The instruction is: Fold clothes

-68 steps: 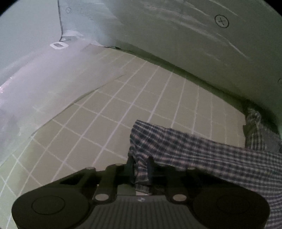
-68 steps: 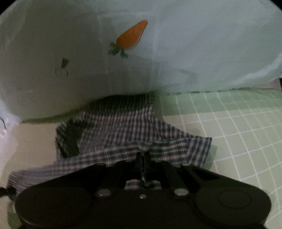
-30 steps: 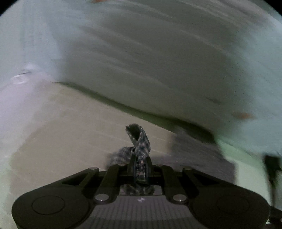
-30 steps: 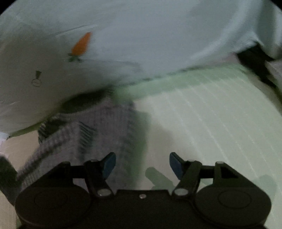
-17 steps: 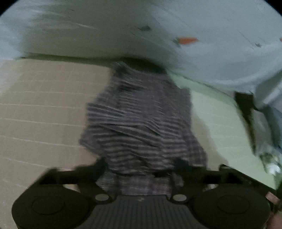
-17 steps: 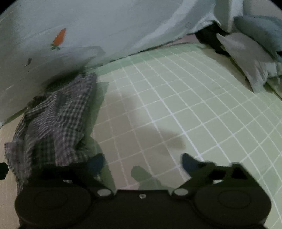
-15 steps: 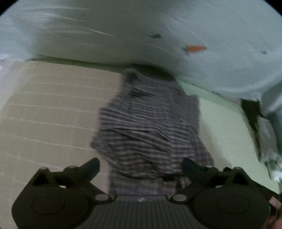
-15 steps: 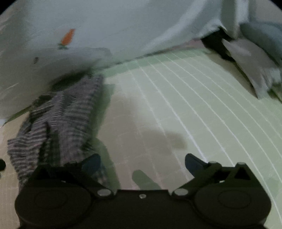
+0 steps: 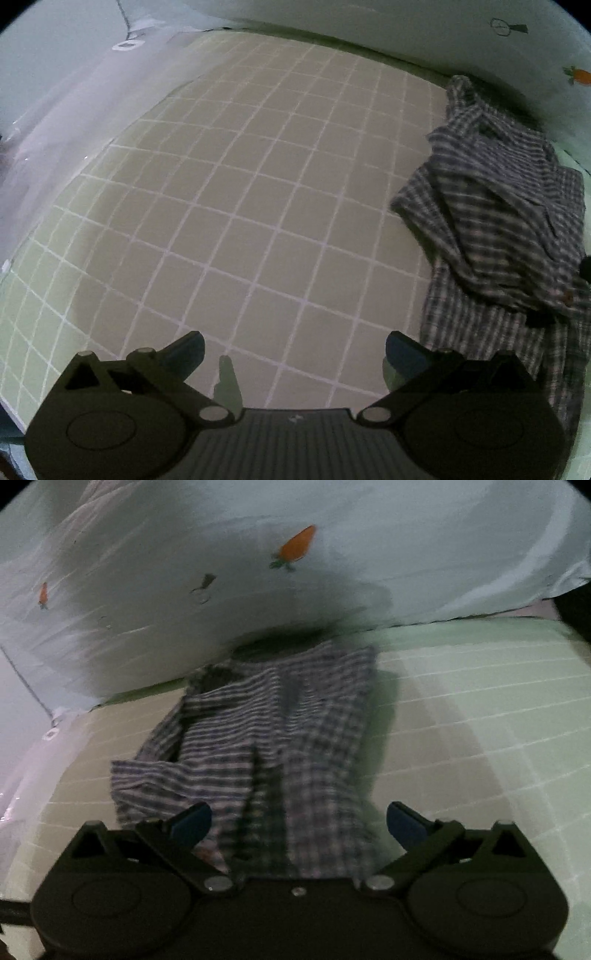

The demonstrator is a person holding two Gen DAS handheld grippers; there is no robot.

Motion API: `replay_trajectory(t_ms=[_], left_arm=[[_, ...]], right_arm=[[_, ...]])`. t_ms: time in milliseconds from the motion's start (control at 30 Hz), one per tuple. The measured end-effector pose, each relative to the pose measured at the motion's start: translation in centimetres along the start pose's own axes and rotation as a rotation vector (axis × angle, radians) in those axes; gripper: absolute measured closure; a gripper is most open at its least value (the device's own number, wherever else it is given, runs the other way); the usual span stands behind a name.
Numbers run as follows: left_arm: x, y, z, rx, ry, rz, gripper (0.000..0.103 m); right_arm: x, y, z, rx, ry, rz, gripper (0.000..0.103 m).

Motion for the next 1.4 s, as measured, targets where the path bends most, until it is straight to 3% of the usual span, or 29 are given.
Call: replay_trajectory(t_ms=[167, 267, 333, 400, 600, 667, 733, 767, 967, 1133, 1300, 1400], left_arm=[[-0.2, -0.3, 0.0, 0.005, 0.011, 0.002, 0.0], [0.3, -1.3, 0.0, 0.027, 0.037, 0.001, 0.0], [0.8, -2.0, -0.2, 0.055, 0.066, -0.007, 0.0], [1.2, -2.6, -0.7, 0.079, 0.105, -0.017, 0.0], [0.9, -3.9, -2.6, 0.104, 0.162, -0.055, 0.0], [0.5, -4.4, -3.2, 0.117, 0.169, -0.06, 0.0], [0.0, -4.8, -3.6, 0.127, 0.172, -0.062, 0.0], [-0.2, -4.9, -3.7, 0.129, 0.165, -0.065, 0.0], [-0.6, -4.2, -2.3, 0.119, 0.092, -0.09, 0.0], [0.3, -3.3, -0.7, 0.103, 0.076, -0.089, 0.0], [0.7, -2.1, 0.4, 0.072, 0.076, -0.068, 0.0], [0.7, -1.8, 0.8, 0.063, 0.068, -0.072, 0.0]], right_arm=[[-1.5, 1.5, -0.1, -0.061, -0.01, 0.054, 0.029], [-1.7, 1.4, -0.3, -0.078, -0.008, 0.079, 0.052], [-1.5, 0.8, -0.5, -0.076, -0.021, 0.087, 0.079], [-1.2, 0.2, -0.7, -0.061, -0.036, 0.079, 0.099], [-0.3, -3.2, -1.7, 0.035, 0.02, 0.043, 0.098], [-0.4, -4.0, -2.3, 0.041, 0.011, 0.013, 0.091], [-0.7, -4.3, -2.9, 0.048, 0.017, -0.017, 0.069], [-0.8, -4.5, -3.2, 0.051, 0.027, -0.025, 0.067], [-2.1, -4.2, -3.7, 0.035, -0.028, 0.009, 0.067], [-2.8, -1.4, -1.5, -0.018, -0.035, 0.056, 0.063], [-2.9, 1.2, 0.1, -0.058, -0.036, 0.085, 0.063], [-3.2, 2.2, 0.7, -0.07, -0.04, 0.116, 0.098]])
Point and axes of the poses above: each gripper's, at about its wrist camera, not at the fingertips, and y roughly the way its jaws point, x to its right, z to its top, the point moved 10 cm from there along y, roughly the way its jaws point, and after that the axes turned 15 degrees about -x, right-handed, at the moved point
